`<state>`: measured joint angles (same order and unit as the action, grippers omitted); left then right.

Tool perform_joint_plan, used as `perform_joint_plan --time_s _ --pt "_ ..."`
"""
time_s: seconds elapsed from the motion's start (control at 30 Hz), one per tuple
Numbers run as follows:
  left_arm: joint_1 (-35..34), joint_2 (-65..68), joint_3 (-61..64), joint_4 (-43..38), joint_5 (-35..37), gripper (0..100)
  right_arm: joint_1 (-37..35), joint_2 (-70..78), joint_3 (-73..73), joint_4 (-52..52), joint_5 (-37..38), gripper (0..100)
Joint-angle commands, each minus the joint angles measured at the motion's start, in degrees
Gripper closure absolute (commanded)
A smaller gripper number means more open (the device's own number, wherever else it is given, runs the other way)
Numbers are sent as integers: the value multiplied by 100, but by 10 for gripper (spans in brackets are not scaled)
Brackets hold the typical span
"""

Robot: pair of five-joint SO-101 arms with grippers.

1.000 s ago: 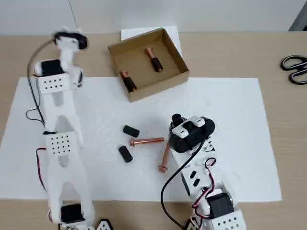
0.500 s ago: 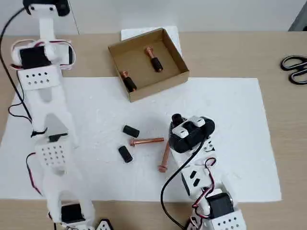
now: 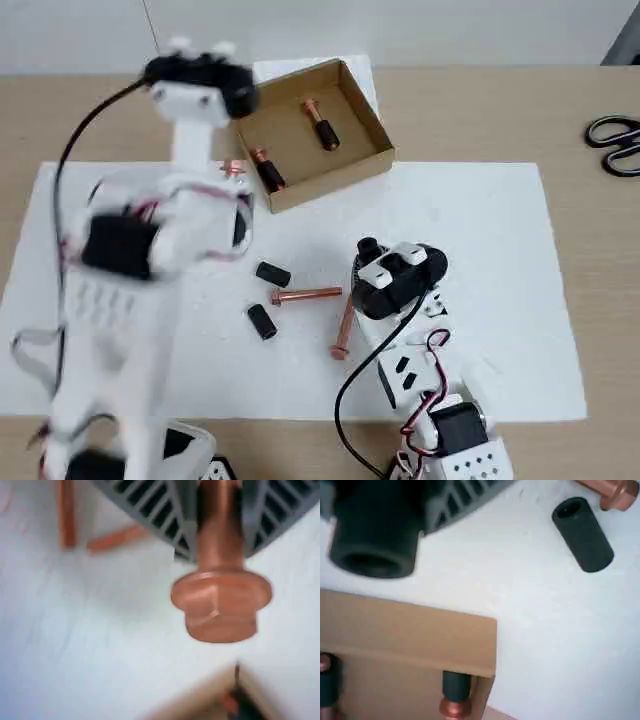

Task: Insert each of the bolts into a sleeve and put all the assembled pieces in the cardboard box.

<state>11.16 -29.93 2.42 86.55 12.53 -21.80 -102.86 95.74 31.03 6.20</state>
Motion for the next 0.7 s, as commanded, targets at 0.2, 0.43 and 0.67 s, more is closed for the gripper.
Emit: perform_joint_plan --time_s 0.2,0.43,0.67 --pt "114 -2444 3090 -2866 853 994 -875 -84 -18 22 35 994" --pt "132 -3763 5745 -5697 1046 994 -1270 -84 62 13 862 994" --pt "1099 -4853 7169 -6919 1055 994 -1270 -92 70 -22 1152 994"
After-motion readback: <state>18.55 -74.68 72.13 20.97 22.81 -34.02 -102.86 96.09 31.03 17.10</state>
